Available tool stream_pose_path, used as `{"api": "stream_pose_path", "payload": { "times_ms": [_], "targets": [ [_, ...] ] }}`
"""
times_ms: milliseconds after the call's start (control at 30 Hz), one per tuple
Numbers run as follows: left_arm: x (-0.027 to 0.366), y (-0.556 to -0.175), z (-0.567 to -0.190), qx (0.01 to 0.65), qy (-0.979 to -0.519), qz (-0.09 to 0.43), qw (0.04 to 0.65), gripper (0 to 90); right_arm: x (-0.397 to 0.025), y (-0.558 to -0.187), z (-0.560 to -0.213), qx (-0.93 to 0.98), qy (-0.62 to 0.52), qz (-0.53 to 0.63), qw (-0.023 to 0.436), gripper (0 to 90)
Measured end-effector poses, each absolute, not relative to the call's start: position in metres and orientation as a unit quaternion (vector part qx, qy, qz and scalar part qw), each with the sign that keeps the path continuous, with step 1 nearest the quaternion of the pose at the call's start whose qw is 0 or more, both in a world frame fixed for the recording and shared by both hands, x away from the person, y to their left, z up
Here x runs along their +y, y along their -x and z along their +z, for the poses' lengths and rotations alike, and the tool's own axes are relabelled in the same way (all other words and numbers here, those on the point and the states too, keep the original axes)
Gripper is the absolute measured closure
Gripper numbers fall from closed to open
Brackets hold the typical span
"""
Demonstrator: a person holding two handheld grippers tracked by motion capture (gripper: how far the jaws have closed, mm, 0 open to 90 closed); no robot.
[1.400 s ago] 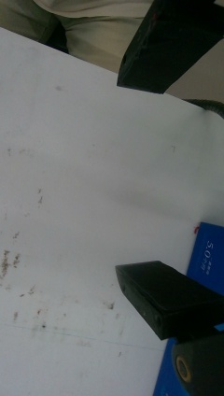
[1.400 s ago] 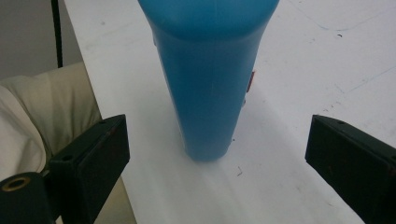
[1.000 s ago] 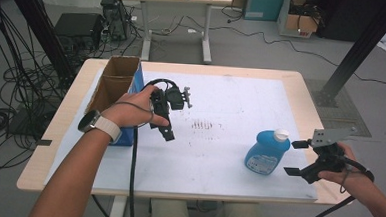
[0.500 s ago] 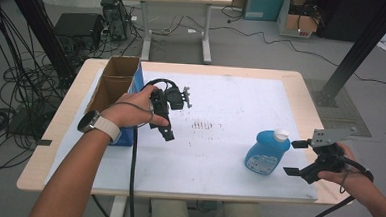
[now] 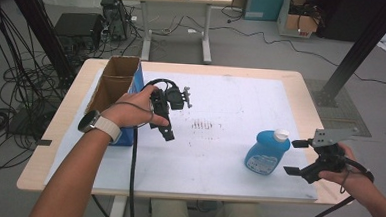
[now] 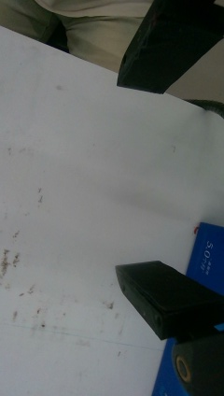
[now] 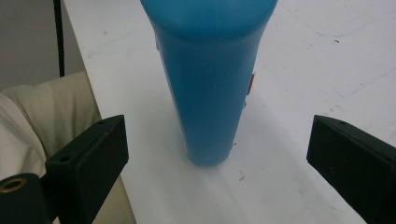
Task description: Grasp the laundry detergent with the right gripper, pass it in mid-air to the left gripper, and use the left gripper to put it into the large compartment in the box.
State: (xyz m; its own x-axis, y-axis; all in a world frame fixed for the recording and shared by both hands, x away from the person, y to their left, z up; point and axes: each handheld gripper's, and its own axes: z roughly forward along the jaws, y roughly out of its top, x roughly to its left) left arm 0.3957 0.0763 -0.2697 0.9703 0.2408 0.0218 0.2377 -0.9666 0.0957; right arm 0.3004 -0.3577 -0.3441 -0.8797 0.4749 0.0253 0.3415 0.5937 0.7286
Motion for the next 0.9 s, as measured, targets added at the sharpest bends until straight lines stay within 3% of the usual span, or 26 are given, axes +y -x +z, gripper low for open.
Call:
{"api": "stream_pose_path", "payload": {
  "times_ms": [900],
  "targets": [
    [0.0766,-0.3964,-0.2700,0.120,-0.992,0.016,0.047,9.7,-0.3583,-0.3002,-0.3433,0.884,-0.230,0.397,0.087,5.3]
  ]
}}
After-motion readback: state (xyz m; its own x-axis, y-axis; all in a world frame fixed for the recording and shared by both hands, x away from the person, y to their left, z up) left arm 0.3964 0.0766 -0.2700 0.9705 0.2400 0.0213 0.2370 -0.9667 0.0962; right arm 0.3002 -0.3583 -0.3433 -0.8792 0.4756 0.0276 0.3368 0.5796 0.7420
